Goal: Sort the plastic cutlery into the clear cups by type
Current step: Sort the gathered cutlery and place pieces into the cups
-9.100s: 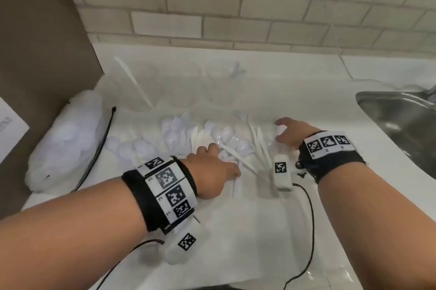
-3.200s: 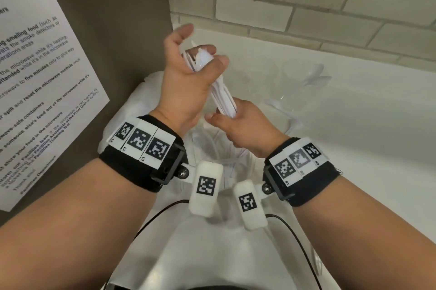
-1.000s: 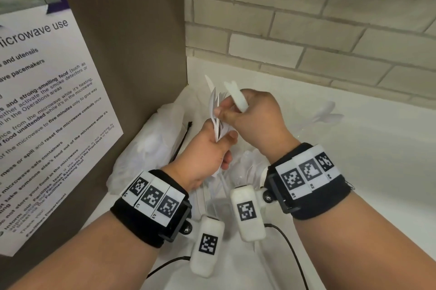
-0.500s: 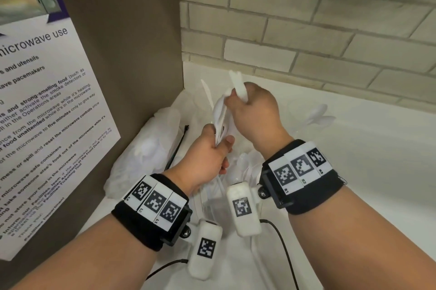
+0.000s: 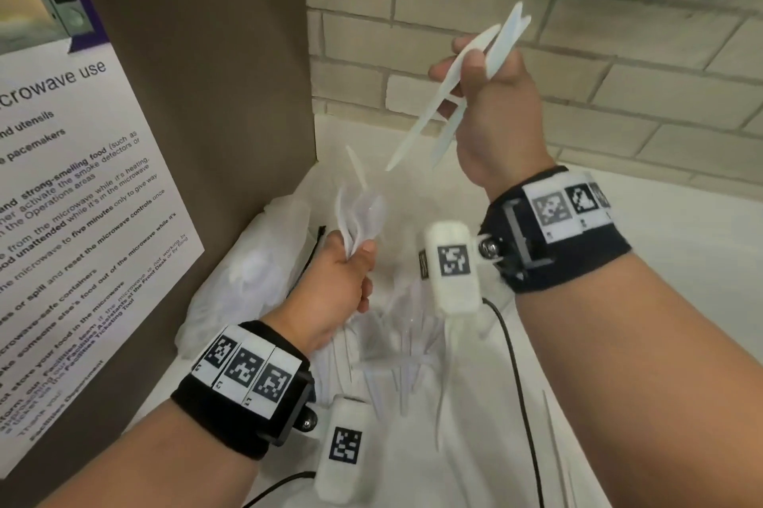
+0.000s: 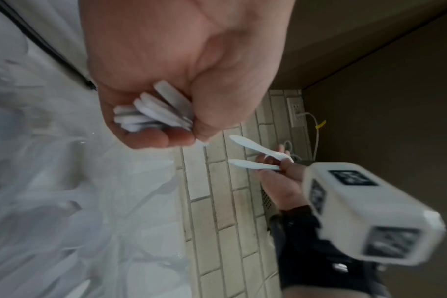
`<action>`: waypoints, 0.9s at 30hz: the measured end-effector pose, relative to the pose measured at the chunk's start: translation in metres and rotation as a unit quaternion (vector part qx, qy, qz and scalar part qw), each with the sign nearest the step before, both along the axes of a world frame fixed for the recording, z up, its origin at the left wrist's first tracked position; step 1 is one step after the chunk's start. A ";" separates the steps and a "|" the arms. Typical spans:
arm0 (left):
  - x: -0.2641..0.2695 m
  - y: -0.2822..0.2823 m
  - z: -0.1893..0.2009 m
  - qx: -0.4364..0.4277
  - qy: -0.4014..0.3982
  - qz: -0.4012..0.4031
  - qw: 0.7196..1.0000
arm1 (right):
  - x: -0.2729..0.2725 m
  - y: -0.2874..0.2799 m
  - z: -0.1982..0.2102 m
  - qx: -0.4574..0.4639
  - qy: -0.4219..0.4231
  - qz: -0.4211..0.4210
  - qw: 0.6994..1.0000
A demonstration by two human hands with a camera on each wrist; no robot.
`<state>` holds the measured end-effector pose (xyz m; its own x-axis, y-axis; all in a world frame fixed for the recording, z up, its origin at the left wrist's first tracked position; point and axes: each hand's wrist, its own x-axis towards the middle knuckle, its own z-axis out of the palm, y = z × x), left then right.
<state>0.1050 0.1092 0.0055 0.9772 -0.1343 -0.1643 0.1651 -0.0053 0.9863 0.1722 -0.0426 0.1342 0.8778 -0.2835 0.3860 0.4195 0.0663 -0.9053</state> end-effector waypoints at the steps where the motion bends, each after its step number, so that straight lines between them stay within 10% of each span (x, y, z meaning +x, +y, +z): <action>1: 0.001 0.001 0.000 -0.020 0.007 0.024 0.999 | 0.009 0.002 -0.002 -0.001 -0.010 0.018 1.000; 8: 0.005 0.013 0.000 -0.076 0.021 0.097 0.992 | 0.066 0.033 -0.053 -0.085 0.022 0.056 0.995; 16: 0.006 0.019 0.000 -0.119 0.042 0.101 0.987 | 0.081 0.036 -0.079 -0.156 0.251 0.080 0.952; 23: -0.001 0.010 0.012 -0.192 0.049 0.035 0.980 | 0.045 0.025 -0.052 -0.167 0.162 0.016 0.972; 27: -0.003 0.009 0.019 -0.222 0.045 -0.027 0.974 | -0.005 0.017 -0.045 -0.127 0.212 0.127 0.961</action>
